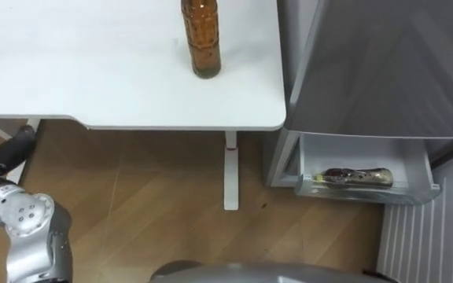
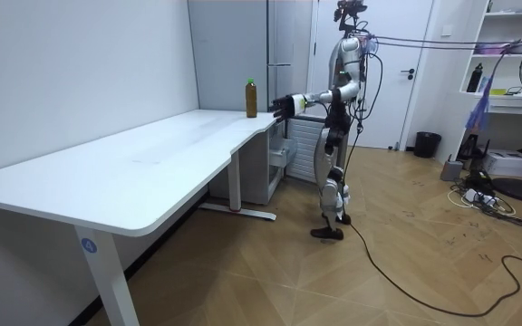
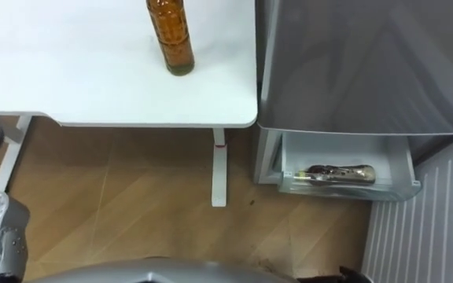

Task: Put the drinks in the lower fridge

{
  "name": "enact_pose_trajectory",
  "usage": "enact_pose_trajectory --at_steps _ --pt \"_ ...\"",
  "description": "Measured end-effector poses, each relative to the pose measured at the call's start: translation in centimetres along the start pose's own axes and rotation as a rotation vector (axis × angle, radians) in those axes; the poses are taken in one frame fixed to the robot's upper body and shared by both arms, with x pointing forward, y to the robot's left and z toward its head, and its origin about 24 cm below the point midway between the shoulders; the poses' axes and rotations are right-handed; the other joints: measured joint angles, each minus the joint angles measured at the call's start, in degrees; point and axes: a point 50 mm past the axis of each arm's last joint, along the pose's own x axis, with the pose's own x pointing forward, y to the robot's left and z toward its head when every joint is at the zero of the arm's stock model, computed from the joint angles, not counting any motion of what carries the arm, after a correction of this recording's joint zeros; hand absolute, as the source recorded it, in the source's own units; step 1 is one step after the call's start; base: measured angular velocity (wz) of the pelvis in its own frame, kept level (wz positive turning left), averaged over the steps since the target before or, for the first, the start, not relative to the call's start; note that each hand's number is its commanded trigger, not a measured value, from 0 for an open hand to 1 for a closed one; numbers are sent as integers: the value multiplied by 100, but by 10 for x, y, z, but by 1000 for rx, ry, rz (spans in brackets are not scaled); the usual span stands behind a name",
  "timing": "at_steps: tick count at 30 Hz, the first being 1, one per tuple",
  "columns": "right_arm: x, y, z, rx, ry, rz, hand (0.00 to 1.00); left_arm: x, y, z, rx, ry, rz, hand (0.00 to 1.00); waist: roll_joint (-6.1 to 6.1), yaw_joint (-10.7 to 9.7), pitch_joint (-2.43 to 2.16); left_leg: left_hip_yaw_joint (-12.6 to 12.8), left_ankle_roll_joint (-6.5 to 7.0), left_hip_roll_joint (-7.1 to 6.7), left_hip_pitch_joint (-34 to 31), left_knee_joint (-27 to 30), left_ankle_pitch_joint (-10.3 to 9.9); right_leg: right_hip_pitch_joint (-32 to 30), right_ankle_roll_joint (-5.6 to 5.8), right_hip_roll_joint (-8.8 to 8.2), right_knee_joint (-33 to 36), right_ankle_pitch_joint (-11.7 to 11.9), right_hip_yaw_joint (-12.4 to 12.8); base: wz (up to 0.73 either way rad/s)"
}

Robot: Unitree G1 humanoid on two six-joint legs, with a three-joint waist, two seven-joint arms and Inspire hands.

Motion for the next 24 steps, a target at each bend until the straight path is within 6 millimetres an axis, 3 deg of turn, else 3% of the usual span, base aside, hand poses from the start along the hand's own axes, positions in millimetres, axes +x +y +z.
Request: enact_pose_trajectory --at_steps 10,24 --pt "0 1 5 -52 -31 28 0 -4 -19 26 -54 -116 -172 0 47 -38 23 -23 0 5 73 -9 -1 82 0 3 -5 1 11 0" --pt "0 5 11 -85 -58 91 0 -22 -48 31 -70 -131 -448 0 16 -186 37 -14 0 11 79 -11 -1 74 0 4 1 1 84 0"
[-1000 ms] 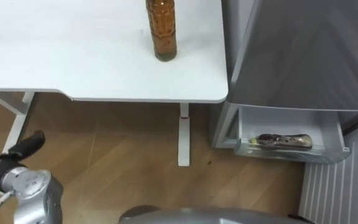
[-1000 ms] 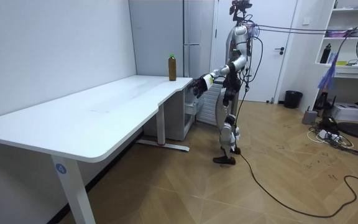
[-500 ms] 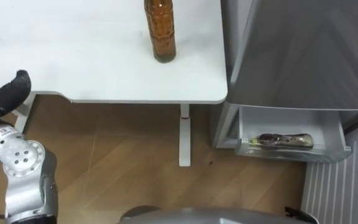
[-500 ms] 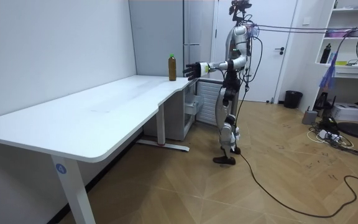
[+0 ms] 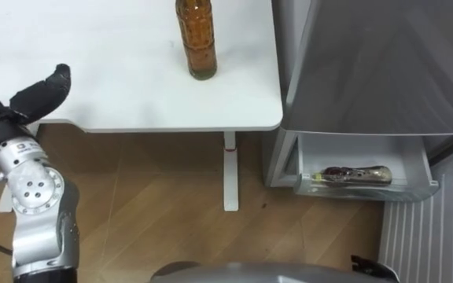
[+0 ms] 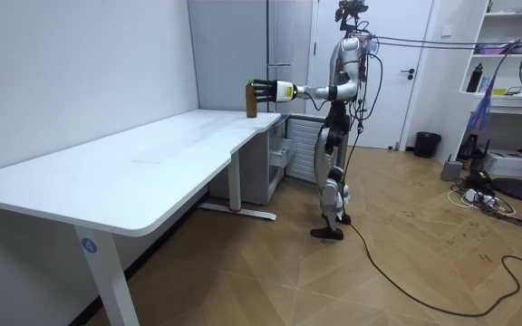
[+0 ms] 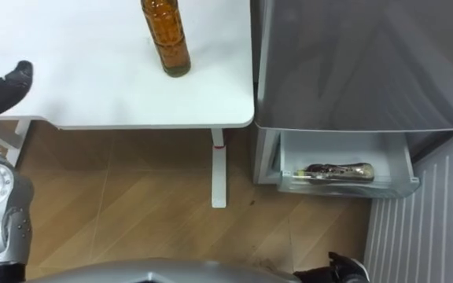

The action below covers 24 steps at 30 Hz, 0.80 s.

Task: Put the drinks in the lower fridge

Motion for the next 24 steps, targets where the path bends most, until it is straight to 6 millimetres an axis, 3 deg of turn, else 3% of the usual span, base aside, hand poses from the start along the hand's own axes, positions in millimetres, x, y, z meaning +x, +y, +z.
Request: enact_pose_trajectory --at_steps 6,12,24 --pt "0 -1 2 -1 -16 -1 0 -3 -14 4 -16 -12 -129 0 17 -48 -5 5 0 -2 4 -10 1 10 0 4 2 0 73 -3" --pt "0 -1 1 9 -9 -6 0 4 -28 7 -36 -22 -211 0 36 -154 17 42 1 5 15 1 1 10 -1 10 1 1 210 -3" --pt "0 -3 -2 17 6 -19 0 13 -37 -12 -126 128 -281 0 74 -375 26 188 5 2 120 -52 -2 -7 -6 28 11 6 368 -6"
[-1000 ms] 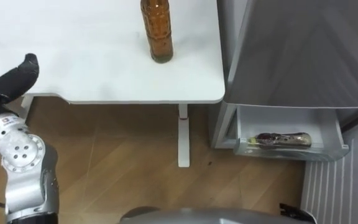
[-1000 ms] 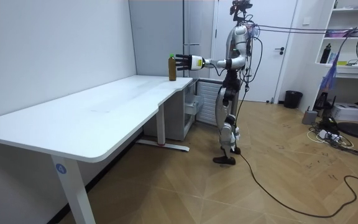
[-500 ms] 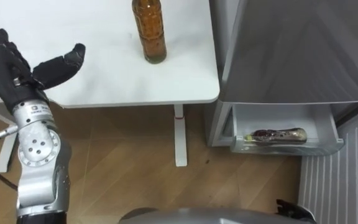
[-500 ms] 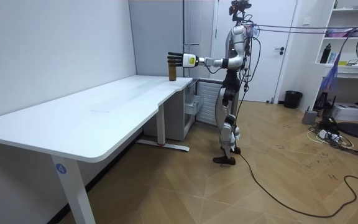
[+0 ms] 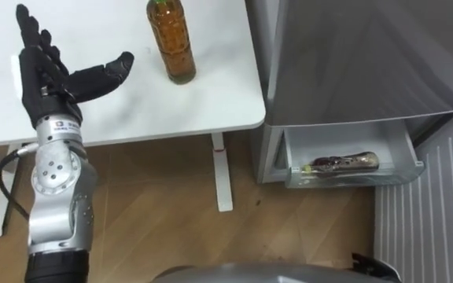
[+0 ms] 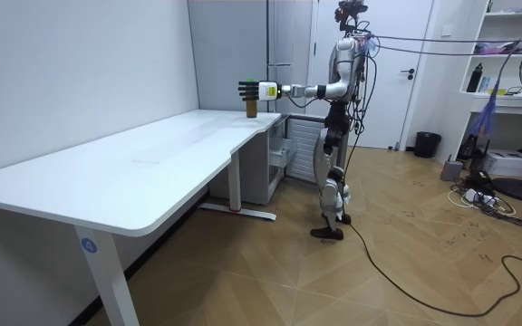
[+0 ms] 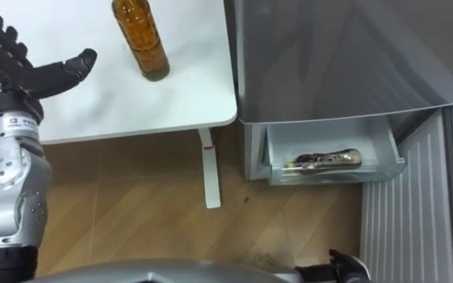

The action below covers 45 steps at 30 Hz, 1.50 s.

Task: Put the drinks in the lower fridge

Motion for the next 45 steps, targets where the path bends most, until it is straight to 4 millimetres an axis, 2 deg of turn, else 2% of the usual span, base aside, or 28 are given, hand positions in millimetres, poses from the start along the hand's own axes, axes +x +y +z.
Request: enact_pose_trajectory --at_steps 7,9,12,16,22,26,30,33,36,39,42,45 --pt "-2 -5 -16 -29 74 -46 0 7 0 -8 -41 48 -21 0 -1 -103 4 99 0 6 93 4 0 27 0 -1 58 0 141 -10" --pt "-3 -6 -25 -65 107 -52 0 9 -1 -10 -48 63 -22 0 -5 -196 12 121 8 11 104 5 -6 10 0 4 92 -1 175 -2" --pt "-4 -7 -33 -101 165 -73 0 14 -4 -11 -71 79 -27 0 44 -266 31 136 29 54 123 8 -24 10 5 4 106 3 195 -8" --pt "-7 -8 -45 -136 236 -77 0 17 -7 -11 -101 99 -31 0 115 -295 27 275 24 91 191 4 -38 -11 7 30 183 4 356 -20" --pt "-7 -9 -43 -181 239 -74 0 20 -9 -14 -104 127 -52 0 170 -425 -17 335 25 94 201 7 -36 -70 1 43 202 8 493 -10" --pt "-7 -9 -42 -193 245 -56 0 24 -12 -19 -102 160 -70 0 139 -441 -8 335 25 94 203 10 -36 -75 1 49 198 8 513 -4" --pt "-6 -9 -39 -208 240 -48 0 29 -9 -19 -115 175 -73 0 64 -507 34 309 23 97 193 12 -38 -94 0 66 188 8 576 -4" --pt "-6 -9 -38 -238 240 -42 0 36 -5 -17 -93 178 -78 0 55 -537 35 314 18 100 190 1 -44 -113 -1 75 194 7 606 -4" --pt "-7 -10 -41 -241 248 -44 0 43 -1 -18 -70 191 -70 0 50 -547 17 320 10 97 193 14 -75 -118 -8 94 196 12 650 -8" --pt "-7 -10 -43 -240 254 -43 0 46 6 -22 -40 216 -51 0 82 -555 3 316 9 96 253 8 -90 -74 -10 100 197 17 644 -5" --pt "-8 -10 -46 -230 260 -43 0 46 9 -25 -22 233 -43 0 148 -562 -31 290 3 97 289 11 -127 -2 -10 115 192 17 636 -2" --pt "-8 -10 -46 -222 261 -45 0 48 12 -25 -3 239 -38 0 206 -595 -18 288 4 96 325 11 -127 16 -11 114 189 17 640 0"
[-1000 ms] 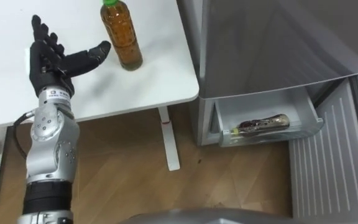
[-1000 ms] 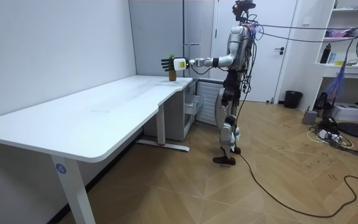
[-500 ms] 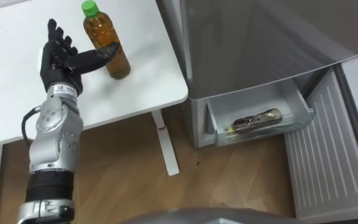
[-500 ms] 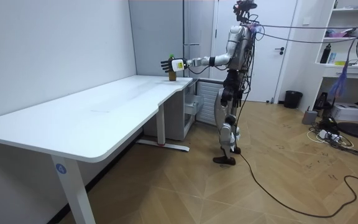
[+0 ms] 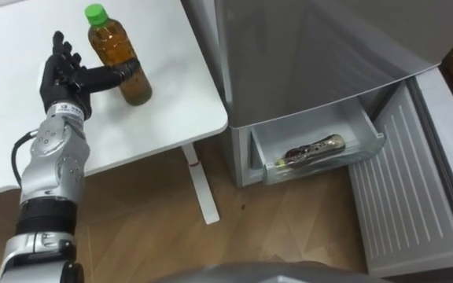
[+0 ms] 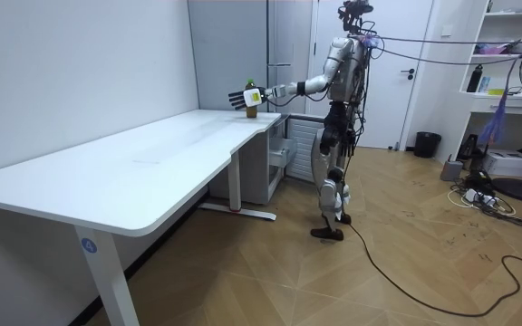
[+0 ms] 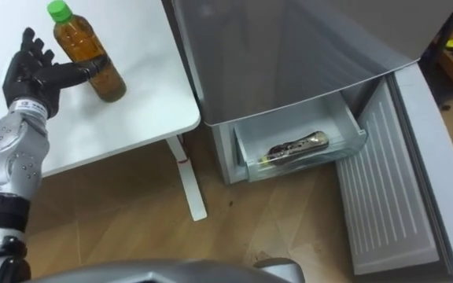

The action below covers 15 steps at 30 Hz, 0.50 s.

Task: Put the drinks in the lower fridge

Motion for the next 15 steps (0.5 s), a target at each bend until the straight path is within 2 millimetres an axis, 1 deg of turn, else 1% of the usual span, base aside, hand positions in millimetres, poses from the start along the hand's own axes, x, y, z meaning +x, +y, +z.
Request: enact_pose_trajectory --at_steps 4,11,15 --pt "0 -1 0 17 0 -4 0 2 2 4 57 -12 14 0 62 4 18 -20 -1 4 34 -14 -2 3 -1 4 10 0 7 0" --pt "0 -2 -1 39 3 -8 0 6 -1 11 98 -20 14 0 67 38 27 -18 -1 4 26 3 -2 -2 -6 14 10 3 23 0" --pt "0 -5 -1 46 0 -15 0 12 -7 21 124 -41 7 0 67 53 24 -9 -1 -2 22 1 -2 -13 -7 16 -11 2 56 -2"
